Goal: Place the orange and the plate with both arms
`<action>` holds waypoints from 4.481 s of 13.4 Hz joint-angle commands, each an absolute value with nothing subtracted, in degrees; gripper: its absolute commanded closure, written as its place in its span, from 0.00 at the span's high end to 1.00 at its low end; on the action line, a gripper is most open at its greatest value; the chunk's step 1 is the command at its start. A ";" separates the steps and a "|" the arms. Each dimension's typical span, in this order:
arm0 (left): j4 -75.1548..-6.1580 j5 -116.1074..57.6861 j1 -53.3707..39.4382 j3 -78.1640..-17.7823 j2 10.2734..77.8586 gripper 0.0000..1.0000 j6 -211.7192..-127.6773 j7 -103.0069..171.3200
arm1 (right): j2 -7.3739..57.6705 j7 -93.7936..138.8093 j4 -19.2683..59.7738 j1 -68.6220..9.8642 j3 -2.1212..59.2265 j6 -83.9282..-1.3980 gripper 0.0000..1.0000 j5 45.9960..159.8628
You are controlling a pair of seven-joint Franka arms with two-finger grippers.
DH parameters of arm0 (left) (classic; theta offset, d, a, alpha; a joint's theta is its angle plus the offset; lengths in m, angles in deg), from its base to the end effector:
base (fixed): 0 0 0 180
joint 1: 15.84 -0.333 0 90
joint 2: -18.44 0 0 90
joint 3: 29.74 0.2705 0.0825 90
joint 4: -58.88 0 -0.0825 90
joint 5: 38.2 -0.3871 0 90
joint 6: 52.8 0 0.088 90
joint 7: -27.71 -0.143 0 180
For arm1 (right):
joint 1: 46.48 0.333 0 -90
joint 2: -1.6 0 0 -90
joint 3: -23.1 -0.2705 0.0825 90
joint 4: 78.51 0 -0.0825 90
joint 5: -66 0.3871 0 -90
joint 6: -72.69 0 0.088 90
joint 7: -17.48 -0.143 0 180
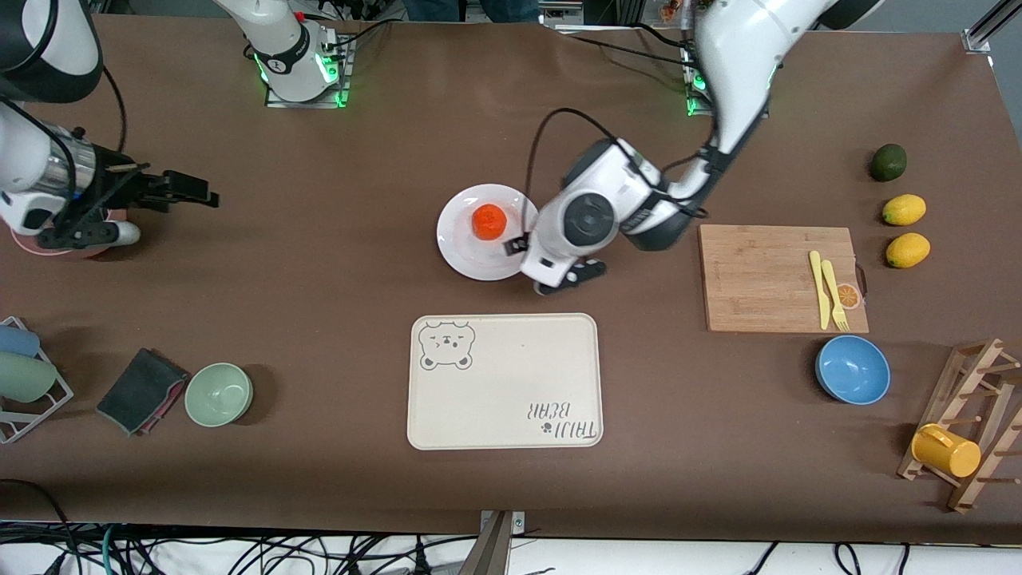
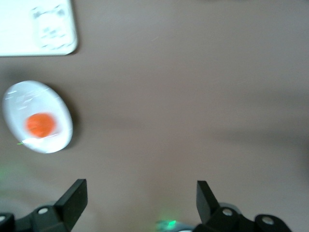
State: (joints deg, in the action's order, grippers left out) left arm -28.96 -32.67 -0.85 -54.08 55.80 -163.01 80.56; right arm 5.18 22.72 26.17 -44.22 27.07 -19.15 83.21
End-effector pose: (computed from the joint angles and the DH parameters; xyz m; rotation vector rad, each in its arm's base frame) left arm 0.5093 -0.4027 0.2167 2.9514 0.4933 -0.5981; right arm 0.5396 0.0257 0.3987 -2.8080 -0.0110 0.3785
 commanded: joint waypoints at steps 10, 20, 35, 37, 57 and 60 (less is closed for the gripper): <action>-33.93 -41.54 -27.52 -54.44 43.93 1.00 -148.69 47.16 | 19.50 53.29 40.50 -42.52 23.12 -29.42 1.00 119.58; -29.19 -50.07 -31.57 -54.78 43.32 1.00 -145.87 39.15 | 30.94 73.97 45.07 -39.99 7.02 -61.23 1.00 142.97; -29.27 -50.19 -33.84 -54.35 39.56 1.00 -147.80 38.08 | 35.08 75.75 43.58 -33.29 7.02 -66.17 0.00 149.40; -29.80 -48.05 -27.30 -47.80 38.14 1.00 -147.98 39.31 | 34.30 74.87 43.14 -33.47 7.02 -66.17 0.00 149.40; -31.83 -35.39 -4.06 -18.66 25.39 1.00 -142.45 32.22 | 62.41 48.15 -4.68 -33.03 7.81 -68.10 0.00 131.83; -30.86 -34.43 -7.49 -19.28 25.12 1.00 -141.39 22.26 | 63.64 48.50 -4.59 -33.12 7.81 -68.28 0.00 131.74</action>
State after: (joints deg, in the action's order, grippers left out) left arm -32.53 -36.52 -6.15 -19.25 25.44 -143.07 27.60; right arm 61.59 49.75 -2.29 -33.50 7.93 -67.73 132.87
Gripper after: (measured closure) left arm 0.000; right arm 0.952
